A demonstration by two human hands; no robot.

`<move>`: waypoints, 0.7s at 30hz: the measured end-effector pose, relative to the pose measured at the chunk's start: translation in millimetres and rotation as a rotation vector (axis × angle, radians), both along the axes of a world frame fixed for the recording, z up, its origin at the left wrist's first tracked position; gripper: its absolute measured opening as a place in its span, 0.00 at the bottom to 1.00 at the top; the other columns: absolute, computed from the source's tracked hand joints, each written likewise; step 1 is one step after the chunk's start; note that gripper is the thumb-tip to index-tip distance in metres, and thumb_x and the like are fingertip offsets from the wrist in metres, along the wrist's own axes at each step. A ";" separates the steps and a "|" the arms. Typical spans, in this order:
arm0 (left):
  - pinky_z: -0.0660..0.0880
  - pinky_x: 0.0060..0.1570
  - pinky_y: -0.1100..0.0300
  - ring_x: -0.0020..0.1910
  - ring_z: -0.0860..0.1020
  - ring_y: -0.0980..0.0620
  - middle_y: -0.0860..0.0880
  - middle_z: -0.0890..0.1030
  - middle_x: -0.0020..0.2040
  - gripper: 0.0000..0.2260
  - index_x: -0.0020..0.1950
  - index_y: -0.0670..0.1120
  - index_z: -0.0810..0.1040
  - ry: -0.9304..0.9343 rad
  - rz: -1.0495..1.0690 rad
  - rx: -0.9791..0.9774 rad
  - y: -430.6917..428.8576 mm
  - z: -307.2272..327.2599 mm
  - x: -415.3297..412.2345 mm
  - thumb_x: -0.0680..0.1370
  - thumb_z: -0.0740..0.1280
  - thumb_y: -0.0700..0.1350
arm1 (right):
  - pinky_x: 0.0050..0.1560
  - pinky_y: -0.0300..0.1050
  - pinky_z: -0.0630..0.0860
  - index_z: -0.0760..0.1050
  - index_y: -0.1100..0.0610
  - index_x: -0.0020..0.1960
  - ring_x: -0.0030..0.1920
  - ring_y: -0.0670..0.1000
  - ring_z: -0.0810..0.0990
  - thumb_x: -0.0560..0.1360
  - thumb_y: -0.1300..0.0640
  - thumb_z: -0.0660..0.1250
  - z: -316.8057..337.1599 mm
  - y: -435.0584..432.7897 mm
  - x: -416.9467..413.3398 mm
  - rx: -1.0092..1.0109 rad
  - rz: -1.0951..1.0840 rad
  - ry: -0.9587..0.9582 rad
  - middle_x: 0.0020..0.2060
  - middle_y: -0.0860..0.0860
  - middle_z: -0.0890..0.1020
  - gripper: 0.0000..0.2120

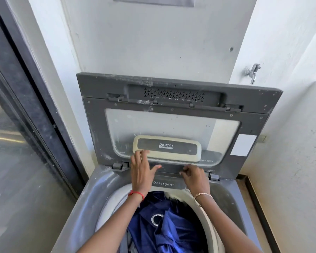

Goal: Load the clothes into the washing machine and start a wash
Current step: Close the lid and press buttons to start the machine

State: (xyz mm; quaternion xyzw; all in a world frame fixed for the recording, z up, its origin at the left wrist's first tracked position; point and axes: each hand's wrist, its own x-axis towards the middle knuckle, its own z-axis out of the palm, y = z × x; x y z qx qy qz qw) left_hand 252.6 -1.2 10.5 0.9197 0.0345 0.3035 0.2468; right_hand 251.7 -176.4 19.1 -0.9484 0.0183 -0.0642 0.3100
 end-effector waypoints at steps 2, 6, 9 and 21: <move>0.62 0.67 0.42 0.64 0.65 0.45 0.44 0.70 0.62 0.34 0.65 0.46 0.65 -0.164 -0.066 0.049 -6.8 35.4 11.1 0.65 0.71 0.61 | 0.43 0.46 0.74 0.77 0.58 0.54 0.48 0.56 0.82 0.73 0.55 0.68 34.3 4.4 1.5 0.049 0.004 -0.192 0.47 0.54 0.83 0.12; 0.39 0.70 0.42 0.76 0.46 0.49 0.49 0.54 0.74 0.43 0.75 0.49 0.50 -0.373 -0.175 0.183 -12.9 119.9 34.2 0.68 0.61 0.68 | 0.52 0.49 0.73 0.71 0.61 0.60 0.54 0.58 0.75 0.73 0.56 0.66 111.0 15.5 15.6 -0.008 0.054 -0.781 0.52 0.59 0.77 0.17; 0.37 0.70 0.39 0.76 0.41 0.52 0.48 0.51 0.77 0.45 0.76 0.49 0.46 -0.403 -0.163 0.294 -10.3 171.0 49.3 0.69 0.58 0.71 | 0.71 0.51 0.56 0.62 0.58 0.70 0.69 0.59 0.63 0.73 0.52 0.65 162.2 17.8 34.1 -0.148 0.068 -0.902 0.66 0.61 0.69 0.28; 0.45 0.70 0.37 0.71 0.65 0.47 0.48 0.72 0.68 0.40 0.70 0.46 0.67 -0.264 -0.138 0.465 0.8 197.7 59.2 0.68 0.51 0.72 | 0.72 0.51 0.49 0.65 0.57 0.69 0.69 0.56 0.65 0.74 0.46 0.64 199.5 13.2 51.1 -0.338 0.126 -0.649 0.65 0.54 0.72 0.27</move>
